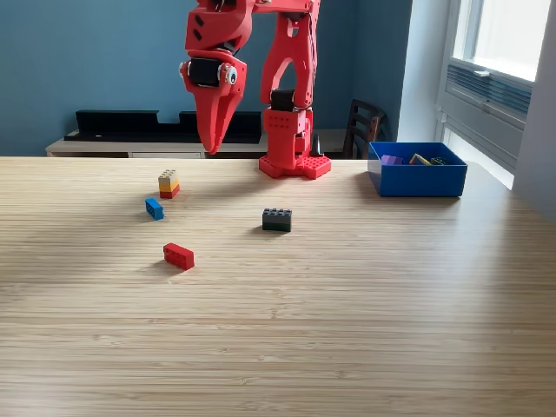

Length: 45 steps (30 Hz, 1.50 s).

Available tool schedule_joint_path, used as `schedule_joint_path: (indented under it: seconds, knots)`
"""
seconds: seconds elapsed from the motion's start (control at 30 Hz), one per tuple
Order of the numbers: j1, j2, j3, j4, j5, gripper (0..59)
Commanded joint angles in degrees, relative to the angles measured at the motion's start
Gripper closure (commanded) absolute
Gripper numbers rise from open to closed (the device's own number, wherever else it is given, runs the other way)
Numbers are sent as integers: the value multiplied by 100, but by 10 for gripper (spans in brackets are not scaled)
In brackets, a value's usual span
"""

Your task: Grasp a lego block and put it in the bin.

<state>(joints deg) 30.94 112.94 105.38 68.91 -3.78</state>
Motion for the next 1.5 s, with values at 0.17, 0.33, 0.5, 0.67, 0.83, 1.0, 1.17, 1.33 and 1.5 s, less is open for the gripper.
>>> schedule_joint_path:
  seconds: [0.17,0.33,0.5,0.67,0.83,1.0,1.17,1.33,1.5]
  knots:
    - [870,255,97,-149,114,585]
    - [1266,255,185,-141,264,585]
    - [1635,255,141,-149,290,585]
    - [1802,255,114,-149,483,585]
    - [1960,255,343,-387,923,586]
    - [2057,255,686,-554,1125,586]
    - [2127,255,1046,-554,1389,586]
    - [2162,255,1239,-545,1556,579]
    - [2285,255,1248,-536,1652,573]
